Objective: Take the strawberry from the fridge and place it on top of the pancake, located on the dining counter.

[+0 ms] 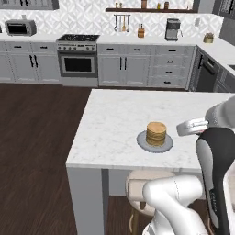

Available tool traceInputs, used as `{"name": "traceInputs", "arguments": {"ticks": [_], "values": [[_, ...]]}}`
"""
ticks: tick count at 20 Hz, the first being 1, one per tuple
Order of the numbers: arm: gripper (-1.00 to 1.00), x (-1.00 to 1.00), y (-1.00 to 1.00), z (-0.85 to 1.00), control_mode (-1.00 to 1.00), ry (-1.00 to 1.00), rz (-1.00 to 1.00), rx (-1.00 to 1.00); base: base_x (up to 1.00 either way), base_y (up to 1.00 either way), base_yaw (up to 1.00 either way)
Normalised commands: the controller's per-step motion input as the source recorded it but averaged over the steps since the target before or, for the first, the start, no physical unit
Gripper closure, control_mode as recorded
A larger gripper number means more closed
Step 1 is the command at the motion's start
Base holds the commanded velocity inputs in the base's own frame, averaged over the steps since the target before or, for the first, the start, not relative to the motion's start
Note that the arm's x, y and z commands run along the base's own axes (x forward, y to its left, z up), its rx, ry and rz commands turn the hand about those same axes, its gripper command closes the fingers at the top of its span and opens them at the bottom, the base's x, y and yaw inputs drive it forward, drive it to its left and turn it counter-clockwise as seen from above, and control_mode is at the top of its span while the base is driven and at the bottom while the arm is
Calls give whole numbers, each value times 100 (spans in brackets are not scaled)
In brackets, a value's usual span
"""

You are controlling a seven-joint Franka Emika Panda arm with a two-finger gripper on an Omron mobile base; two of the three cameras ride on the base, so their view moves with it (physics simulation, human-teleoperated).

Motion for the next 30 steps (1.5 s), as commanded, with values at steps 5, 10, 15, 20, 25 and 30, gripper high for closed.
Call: {"name": "traceInputs", "arguments": {"ticks": [5,10,15,20,25,30], "values": [[100,99,-37,-22,-100,16,7,3,0,0,0],[100,60,-10,-51,-100,20,1,0,0,0,0],[100,68,0,-43,-100,2,0,0,0,0,0],[100,66,-1,-33,-100,0,0,0,0,0,0],[100,66,0,-42,-100,3,0,-2,0,0,0],[100,63,-11,-32,-100,8,0,0,0,0,0]]}}
